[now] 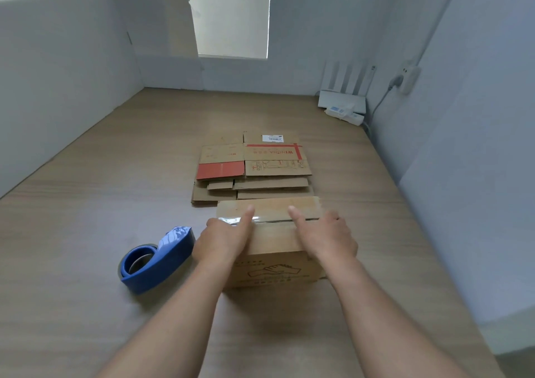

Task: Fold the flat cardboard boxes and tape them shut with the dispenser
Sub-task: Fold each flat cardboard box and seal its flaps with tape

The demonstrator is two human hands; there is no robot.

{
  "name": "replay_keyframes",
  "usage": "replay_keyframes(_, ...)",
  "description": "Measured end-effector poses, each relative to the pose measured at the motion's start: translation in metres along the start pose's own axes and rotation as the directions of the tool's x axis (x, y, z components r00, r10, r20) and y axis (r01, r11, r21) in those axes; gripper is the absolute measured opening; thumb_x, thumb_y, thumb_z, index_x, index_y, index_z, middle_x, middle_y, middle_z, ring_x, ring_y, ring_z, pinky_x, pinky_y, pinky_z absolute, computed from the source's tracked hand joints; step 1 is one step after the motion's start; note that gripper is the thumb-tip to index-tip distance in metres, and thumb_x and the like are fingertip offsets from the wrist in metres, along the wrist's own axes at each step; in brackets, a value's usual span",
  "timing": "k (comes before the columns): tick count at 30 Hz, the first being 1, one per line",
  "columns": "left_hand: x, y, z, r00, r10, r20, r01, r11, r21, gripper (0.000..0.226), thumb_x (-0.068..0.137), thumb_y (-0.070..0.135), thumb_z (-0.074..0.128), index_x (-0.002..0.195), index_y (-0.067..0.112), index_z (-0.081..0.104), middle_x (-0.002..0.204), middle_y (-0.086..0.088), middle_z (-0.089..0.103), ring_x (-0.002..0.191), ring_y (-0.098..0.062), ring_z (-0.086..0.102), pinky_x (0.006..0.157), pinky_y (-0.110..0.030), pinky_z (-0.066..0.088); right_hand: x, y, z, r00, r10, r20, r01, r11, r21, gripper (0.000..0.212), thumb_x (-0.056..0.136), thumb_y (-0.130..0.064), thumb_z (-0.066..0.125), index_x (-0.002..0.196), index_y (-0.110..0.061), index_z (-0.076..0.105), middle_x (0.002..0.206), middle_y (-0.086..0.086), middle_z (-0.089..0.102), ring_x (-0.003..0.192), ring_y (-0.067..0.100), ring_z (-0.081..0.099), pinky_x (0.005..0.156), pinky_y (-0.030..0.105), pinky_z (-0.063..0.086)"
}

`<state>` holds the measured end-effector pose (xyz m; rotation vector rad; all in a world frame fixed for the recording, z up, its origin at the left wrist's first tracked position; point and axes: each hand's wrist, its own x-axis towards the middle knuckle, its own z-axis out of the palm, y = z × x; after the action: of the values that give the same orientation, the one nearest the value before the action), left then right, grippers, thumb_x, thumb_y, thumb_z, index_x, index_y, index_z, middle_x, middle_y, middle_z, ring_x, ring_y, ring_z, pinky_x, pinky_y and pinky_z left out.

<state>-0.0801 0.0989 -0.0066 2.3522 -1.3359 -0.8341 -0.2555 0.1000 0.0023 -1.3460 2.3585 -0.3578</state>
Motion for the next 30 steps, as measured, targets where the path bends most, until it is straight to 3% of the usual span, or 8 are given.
replay_keyframes(4,-0.009,0.004,0.007,0.995,-0.018,-0.097,0.027,0.995,0.091,0.088,0.078,0.081,0.040,0.123,0.005,0.042,0.117,-0.013,0.061,0.109,-0.034,0.057,0.077,-0.037,0.045,-0.006,-0.018,0.006,0.997,0.073,0.032,-0.069,0.991,-0.118,0.113,0.066,-0.088,0.045,0.139,-0.003,0.028,0.139,0.015,0.038,0.127,0.033,0.038,0.099,0.058,0.038)
replay_keyframes(11,-0.008,-0.003,0.008,0.991,0.044,-0.125,-0.030,0.993,0.112,0.067,0.096,0.062,0.025,0.129,0.006,0.042,0.119,-0.016,0.060,0.110,-0.035,0.055,0.073,-0.036,0.039,0.009,0.002,0.014,0.996,-0.033,-0.088,0.050,0.978,0.200,0.065,0.087,-0.056,0.055,0.121,-0.003,0.043,0.126,0.015,0.050,0.115,0.034,0.048,0.082,0.038,0.042)
replay_keyframes(16,-0.005,-0.014,0.006,0.993,-0.006,-0.115,-0.002,0.998,-0.070,0.053,0.103,0.042,0.015,0.124,0.009,0.052,0.119,-0.016,0.059,0.106,-0.034,0.053,0.083,-0.038,0.038,0.016,0.012,0.018,0.990,-0.064,-0.126,0.095,0.960,0.263,0.042,0.095,-0.047,0.046,0.108,-0.006,0.050,0.114,0.012,0.055,0.103,0.032,0.052,0.073,0.034,0.037)
replay_keyframes(20,-0.009,-0.038,-0.013,0.987,0.095,0.127,-0.067,0.975,-0.212,0.050,0.102,0.041,0.029,0.150,0.027,0.025,0.124,-0.013,0.058,0.102,-0.030,0.060,0.087,-0.038,0.050,0.024,0.014,0.011,0.986,-0.145,-0.077,0.159,0.958,0.239,0.037,0.092,-0.051,0.050,0.090,-0.014,0.046,0.098,0.006,0.055,0.087,0.026,0.051,0.065,0.033,0.035)
replay_keyframes(23,-0.028,-0.070,-0.041,0.862,0.180,0.475,0.025,0.919,-0.393,0.079,0.087,0.042,0.065,0.146,0.046,0.012,0.116,-0.006,0.060,0.095,-0.022,0.067,0.073,-0.035,0.057,0.030,0.011,0.002,0.972,-0.236,0.021,0.221,0.938,0.268,0.042,0.083,-0.057,0.059,0.077,-0.018,0.044,0.083,0.000,0.057,0.078,0.022,0.052,0.063,0.035,0.038)
replay_keyframes(25,-0.041,-0.082,-0.051,0.802,0.220,0.555,-0.071,0.958,-0.277,0.095,0.064,0.055,0.079,0.138,0.038,0.023,0.120,0.004,0.053,0.105,-0.010,0.056,0.078,-0.023,0.050,0.028,0.002,0.002,0.955,-0.287,0.070,0.266,0.938,0.223,0.043,0.078,-0.062,0.062,0.080,-0.021,0.048,0.089,-0.002,0.059,0.085,0.021,0.054,0.065,0.034,0.040)
replay_keyframes(28,-0.058,-0.081,-0.044,0.840,0.246,0.484,-0.200,0.969,-0.146,0.093,0.060,0.051,0.085,0.127,0.027,0.027,0.118,0.012,0.046,0.101,-0.003,0.049,0.070,-0.013,0.042,0.022,-0.014,0.009,0.947,-0.306,0.096,0.290,0.944,0.156,0.060,0.071,-0.070,0.062,0.112,-0.026,0.054,0.122,0.003,0.053,0.110,0.023,0.052,0.081,0.037,0.044)
replay_keyframes(30,-0.068,-0.079,-0.034,0.875,0.276,0.397,-0.241,0.961,-0.136,0.103,0.059,0.052,0.085,0.136,0.026,0.022,0.128,0.015,0.042,0.108,-0.003,0.048,0.080,-0.016,0.045,0.014,-0.022,0.012,0.964,-0.246,0.103,0.226,0.958,0.176,0.096,0.070,-0.070,0.064,0.145,-0.021,0.028,0.144,0.008,0.036,0.129,0.027,0.041,0.095,0.042,0.041)
